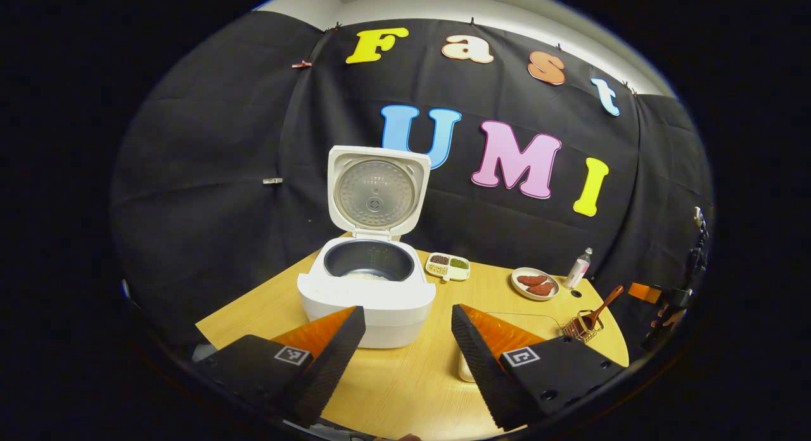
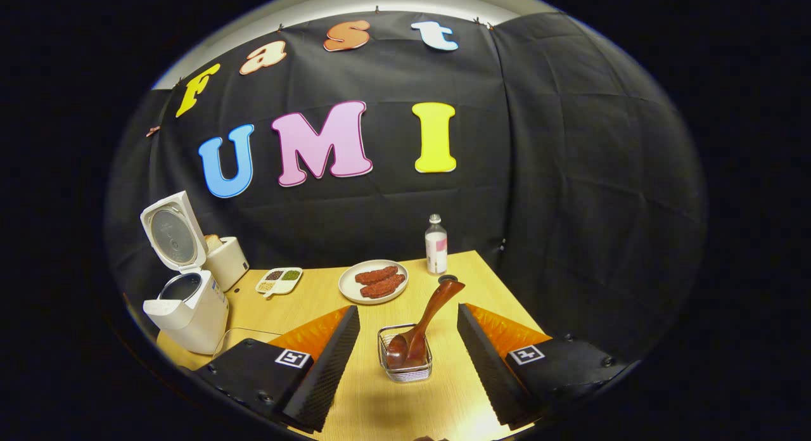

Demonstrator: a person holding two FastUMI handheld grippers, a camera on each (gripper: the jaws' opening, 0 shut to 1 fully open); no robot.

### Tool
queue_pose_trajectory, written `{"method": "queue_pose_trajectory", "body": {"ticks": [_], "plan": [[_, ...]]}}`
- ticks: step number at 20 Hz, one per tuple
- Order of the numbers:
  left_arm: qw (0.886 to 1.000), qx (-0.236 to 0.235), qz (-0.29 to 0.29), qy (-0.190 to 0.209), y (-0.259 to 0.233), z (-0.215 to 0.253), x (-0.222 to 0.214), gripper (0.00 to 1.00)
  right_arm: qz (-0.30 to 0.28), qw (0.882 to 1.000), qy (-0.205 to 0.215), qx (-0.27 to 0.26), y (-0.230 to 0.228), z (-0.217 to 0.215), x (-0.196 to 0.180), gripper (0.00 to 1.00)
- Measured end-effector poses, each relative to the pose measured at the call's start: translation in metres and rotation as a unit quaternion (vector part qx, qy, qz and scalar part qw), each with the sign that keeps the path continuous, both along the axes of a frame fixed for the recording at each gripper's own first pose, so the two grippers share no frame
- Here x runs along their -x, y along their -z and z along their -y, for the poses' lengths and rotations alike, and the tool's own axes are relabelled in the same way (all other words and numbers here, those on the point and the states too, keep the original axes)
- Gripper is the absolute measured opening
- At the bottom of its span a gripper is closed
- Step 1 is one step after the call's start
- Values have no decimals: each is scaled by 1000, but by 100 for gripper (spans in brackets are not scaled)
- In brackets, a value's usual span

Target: Close the left gripper, press the button to open the rice cooker; take a wooden spoon from the chopstick holder with the right hand, scoop a spoonful of rice and pour it into the rice cooker, then put the wooden spoon back into the chopstick holder.

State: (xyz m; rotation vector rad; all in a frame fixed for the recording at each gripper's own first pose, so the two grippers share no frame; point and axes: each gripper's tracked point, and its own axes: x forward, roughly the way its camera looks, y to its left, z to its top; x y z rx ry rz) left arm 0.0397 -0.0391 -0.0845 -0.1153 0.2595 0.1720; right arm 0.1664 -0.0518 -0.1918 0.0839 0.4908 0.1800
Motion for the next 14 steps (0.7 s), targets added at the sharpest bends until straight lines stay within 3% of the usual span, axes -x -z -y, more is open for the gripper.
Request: {"method": "queue_pose_trajectory", "body": {"ticks": [4, 14], "plan": [[1000, -4, -11, -23, 7, 18, 2, 95, -38, 999, -2, -16, 39, 6, -29, 98], [998, 3, -56, -8, 35, 72, -1, 95, -120, 992, 5, -25, 135, 6, -94, 98]]}}
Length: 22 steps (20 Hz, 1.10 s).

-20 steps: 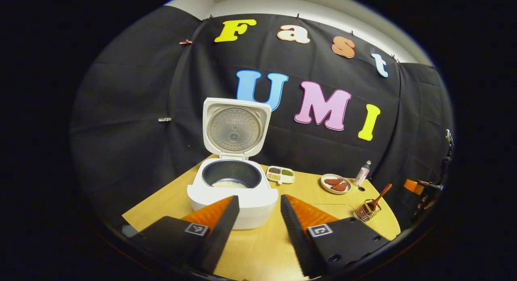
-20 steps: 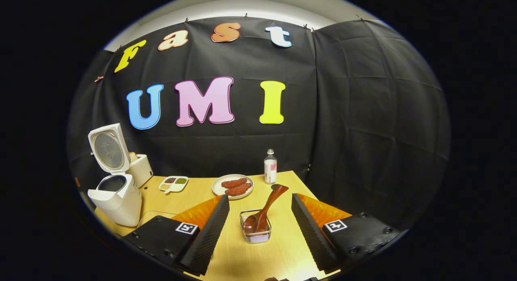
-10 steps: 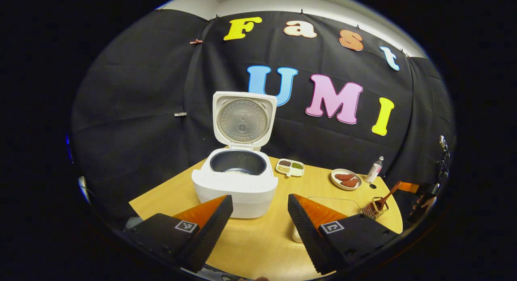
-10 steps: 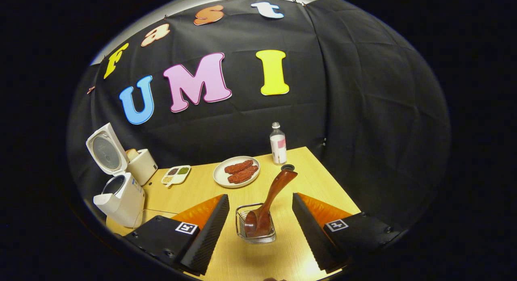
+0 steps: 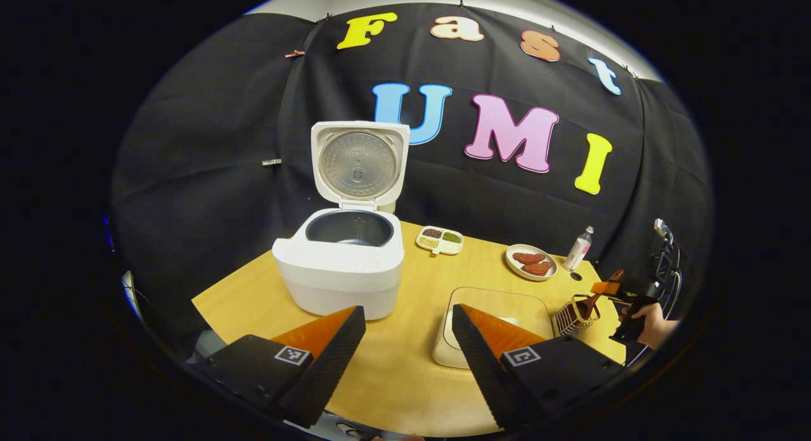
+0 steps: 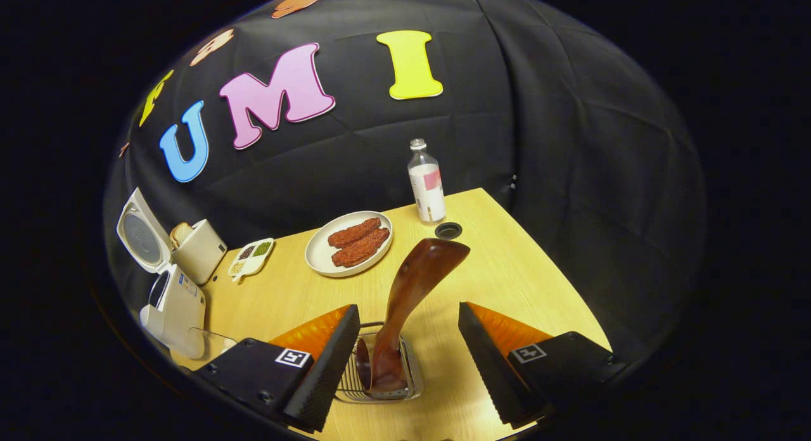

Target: Close the left gripper, press the button to open the rice cooker; take a wooden spoon from the chopstick holder with the right hand, scoop a spoonful of rice and pour it into the rice cooker, then put the wooden spoon back into the chopstick holder.

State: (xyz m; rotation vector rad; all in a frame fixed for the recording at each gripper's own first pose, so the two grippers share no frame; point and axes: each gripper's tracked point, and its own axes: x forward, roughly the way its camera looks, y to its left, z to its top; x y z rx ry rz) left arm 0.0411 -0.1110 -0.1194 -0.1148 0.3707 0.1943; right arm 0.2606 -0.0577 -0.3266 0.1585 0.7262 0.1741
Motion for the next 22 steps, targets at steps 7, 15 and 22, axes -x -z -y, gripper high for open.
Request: {"method": "queue_pose_trajectory", "body": {"ticks": [7, 15, 22], "plan": [[999, -14, 14, 25, -4, 17, 0, 95, 3, 1000, -23, 5, 8, -18, -8, 72], [1000, 7, -4, 26, 17, 21, 0, 95, 11, 999, -31, 3, -11, -27, 5, 20], [999, 15, 9, 48, 10, 18, 10, 95, 61, 998, -15, 12, -63, -26, 11, 17]]}}
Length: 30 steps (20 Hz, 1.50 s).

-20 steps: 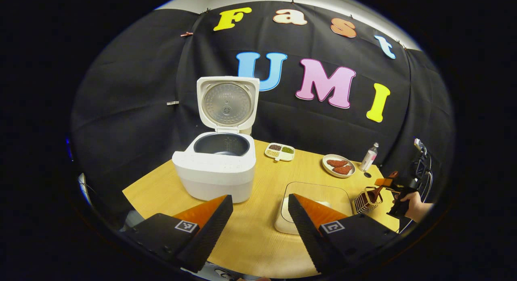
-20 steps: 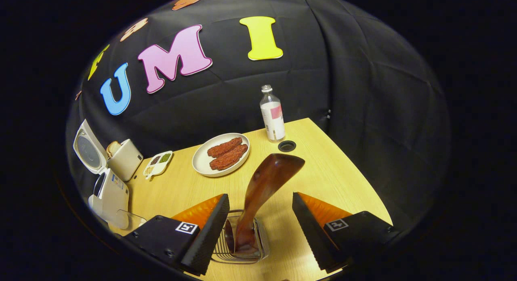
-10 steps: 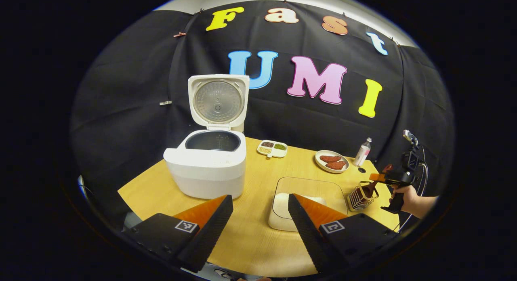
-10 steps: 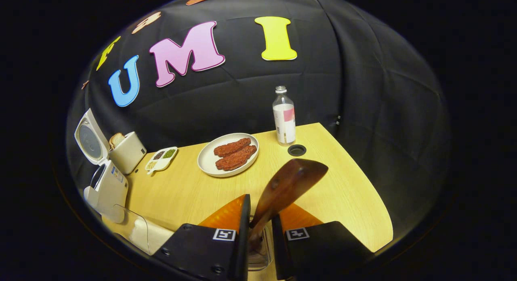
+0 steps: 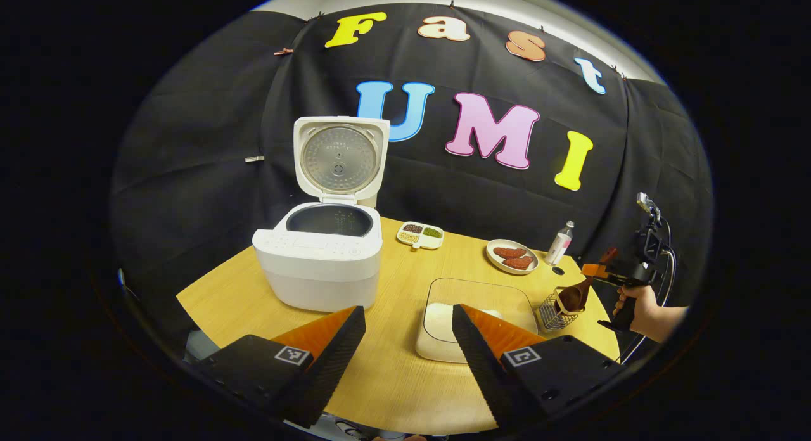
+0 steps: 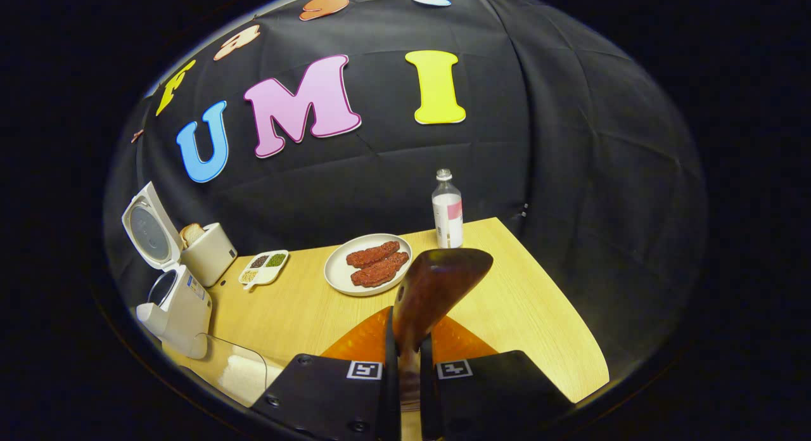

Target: Close the left gripper, press the button to open the rice cooker; take a wooden spoon from the chopstick holder with the right hand, scoop a spoonful of rice and pour it into the rice cooker, then put the wooden spoon back into the chopstick holder.

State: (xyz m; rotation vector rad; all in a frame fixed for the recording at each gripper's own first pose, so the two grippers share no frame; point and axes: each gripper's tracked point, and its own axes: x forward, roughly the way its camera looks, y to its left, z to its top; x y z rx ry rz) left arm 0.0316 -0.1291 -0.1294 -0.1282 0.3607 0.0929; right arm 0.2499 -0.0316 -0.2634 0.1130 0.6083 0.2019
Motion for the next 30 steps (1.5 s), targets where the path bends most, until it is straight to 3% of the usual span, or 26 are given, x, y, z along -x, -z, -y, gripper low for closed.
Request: {"method": "queue_pose_trajectory", "body": {"ticks": [8, 12, 18, 23, 24, 25, 30], "plan": [[1000, 20, 14, 9, -6, -45, 8, 95, 5, 1000, 22, -15, -57, -15, 33, 17], [999, 2, 16, 37, 1, -77, 20, 95, 17, 1000, 11, -12, -83, -48, 59, 16], [998, 17, 9, 52, 11, -124, 35, 95, 33, 999, -8, -23, -108, -109, 95, 17], [998, 36, 2, 54, 14, -153, 39, 95, 9, 999, -39, -20, -81, -163, 124, 17], [998, 37, 0, 49, 15, -160, 38, 95, 1, 999, -44, -17, -70, -173, 130, 12], [998, 41, 0, 46, 12, -165, 37, 95, -5, 999, -47, -14, -59, -182, 134, 17], [998, 59, -3, 36, 12, -179, 36, 95, -18, 998, -57, 19, -7, -203, 143, 17]]}}
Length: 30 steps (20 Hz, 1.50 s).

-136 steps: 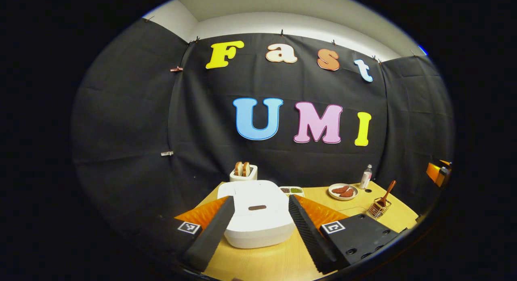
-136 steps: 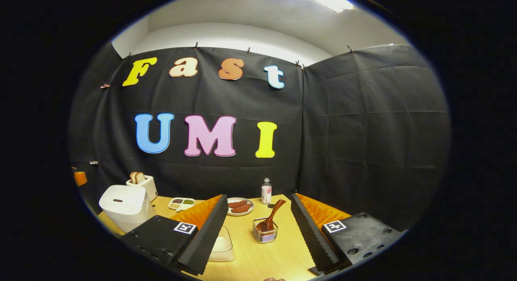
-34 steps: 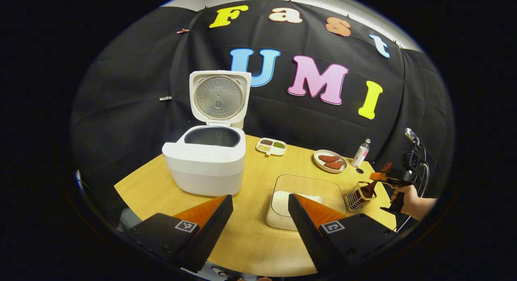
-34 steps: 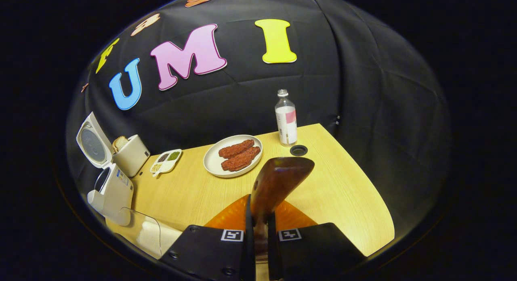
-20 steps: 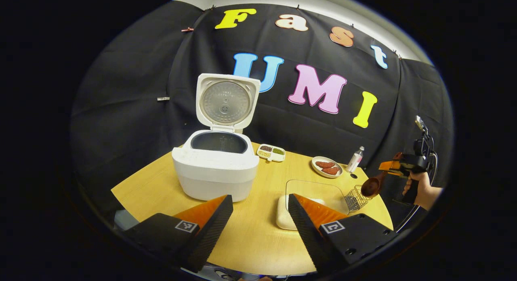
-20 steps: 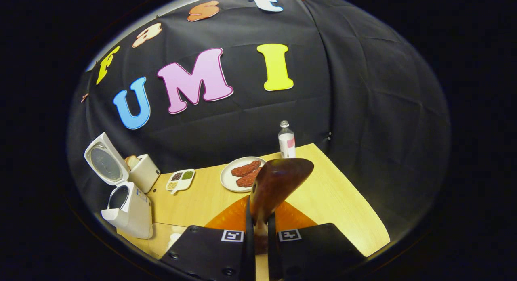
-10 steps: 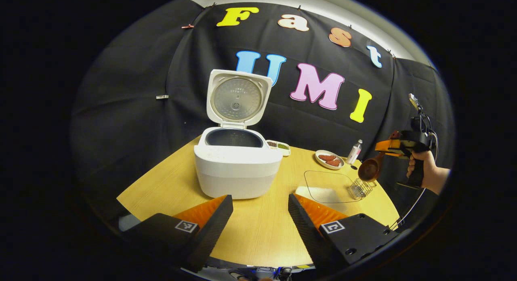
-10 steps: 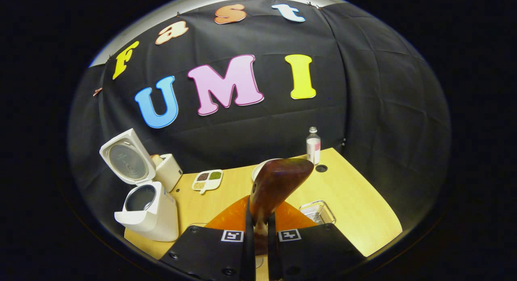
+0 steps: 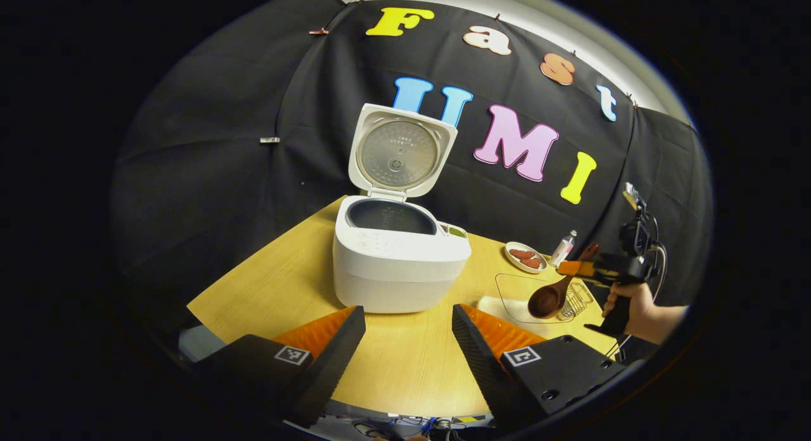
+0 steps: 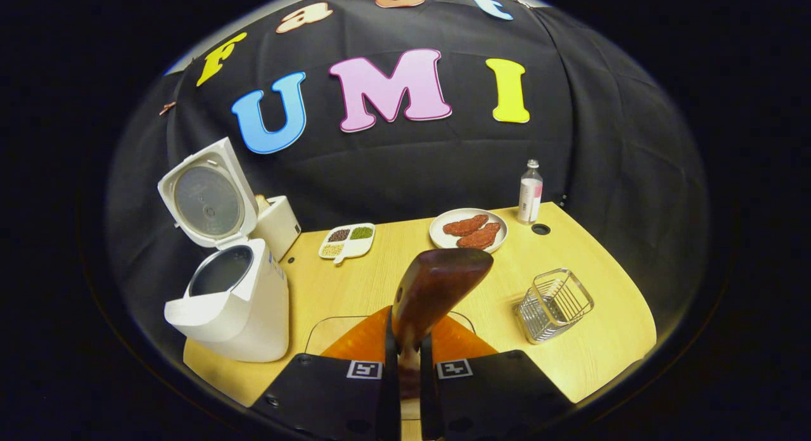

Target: Close the left gripper, press the button to open the rice cooker; take a wooden spoon from the chopstick holder with the right hand, scoop a spoonful of rice and pour it into the rice cooker, then put the wooden spoon back into the chopstick holder.

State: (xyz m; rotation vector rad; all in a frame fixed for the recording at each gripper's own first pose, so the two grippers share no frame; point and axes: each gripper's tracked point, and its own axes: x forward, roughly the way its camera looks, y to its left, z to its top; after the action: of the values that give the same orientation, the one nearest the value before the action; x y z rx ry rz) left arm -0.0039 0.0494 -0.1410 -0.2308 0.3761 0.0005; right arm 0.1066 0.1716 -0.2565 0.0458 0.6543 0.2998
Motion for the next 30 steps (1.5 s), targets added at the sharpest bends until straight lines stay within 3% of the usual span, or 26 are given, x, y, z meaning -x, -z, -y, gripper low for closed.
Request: {"method": "queue_pose_trajectory", "body": {"ticks": [4, 5, 6, 9, 16, 19, 24, 30], "plan": [[1000, -6, -15, 21, 11, -1, -4, 95, -1, 1000, 14, 19, 29, 2, 4, 17], [999, -10, -17, 25, 13, -1, -4, 95, -10, 1000, 19, 19, 39, 1, 9, 12], [999, -13, -19, 30, 15, -3, -5, 95, -14, 1000, 24, 13, 44, -2, 13, 17], [999, -12, -27, 35, 21, -5, -5, 95, -4, 999, 38, 7, 41, -10, 18, 17], [998, 1, -37, 42, 27, -6, -4, 95, -34, 999, 18, -13, 41, -53, 47, 17], [998, 7, -40, 44, 25, -8, 2, 95, -60, 997, 40, -41, 42, -61, 53, 17], [998, 4, -43, 40, 24, -17, 10, 95, -139, 975, 118, -128, 49, -62, 57, 17], [998, 10, -42, 40, 21, -20, 13, 95, -175, 953, 161, -189, 45, -50, 60, 17]]}}
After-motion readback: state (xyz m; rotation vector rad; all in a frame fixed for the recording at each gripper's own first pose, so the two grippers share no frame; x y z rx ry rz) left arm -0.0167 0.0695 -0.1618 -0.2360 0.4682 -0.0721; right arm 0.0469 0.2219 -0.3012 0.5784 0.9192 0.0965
